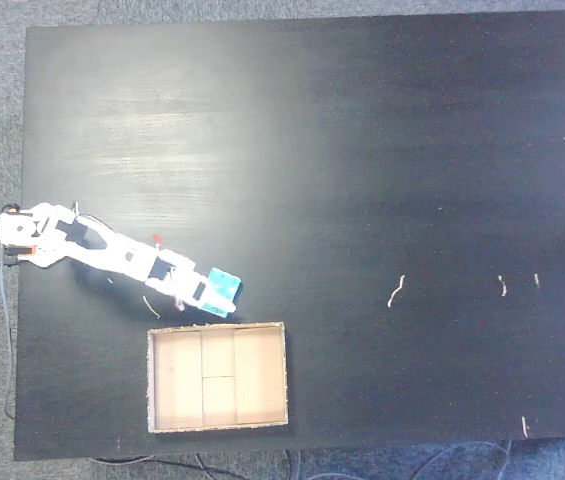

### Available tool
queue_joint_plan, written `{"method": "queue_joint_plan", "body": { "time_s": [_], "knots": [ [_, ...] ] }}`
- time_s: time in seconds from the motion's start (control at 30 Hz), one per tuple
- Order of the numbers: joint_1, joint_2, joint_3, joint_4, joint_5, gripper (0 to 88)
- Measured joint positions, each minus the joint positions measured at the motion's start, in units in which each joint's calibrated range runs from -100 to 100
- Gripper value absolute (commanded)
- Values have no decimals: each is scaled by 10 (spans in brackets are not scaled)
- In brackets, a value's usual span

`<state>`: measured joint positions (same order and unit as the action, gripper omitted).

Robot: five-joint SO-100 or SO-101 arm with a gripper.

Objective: Pick the green block and drop it in the box on the right.

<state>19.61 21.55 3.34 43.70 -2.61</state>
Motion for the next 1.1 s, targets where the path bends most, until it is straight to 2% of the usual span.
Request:
{"method": "queue_joint_plan", "body": {
  "time_s": [0.23, 0.4, 0.5, 0.63, 0.93, 1.1],
  "knots": [
    [-31, 46, -61, 38, 27, 363],
    [-44, 86, -125, 75, 55, 317],
    [-43, 134, -213, 135, 43, 263],
    [-44, 143, -233, 152, 40, 121],
    [-47, 60, -119, 117, 41, 27],
    [-42, -73, 24, 54, 29, 2]
  ]
}}
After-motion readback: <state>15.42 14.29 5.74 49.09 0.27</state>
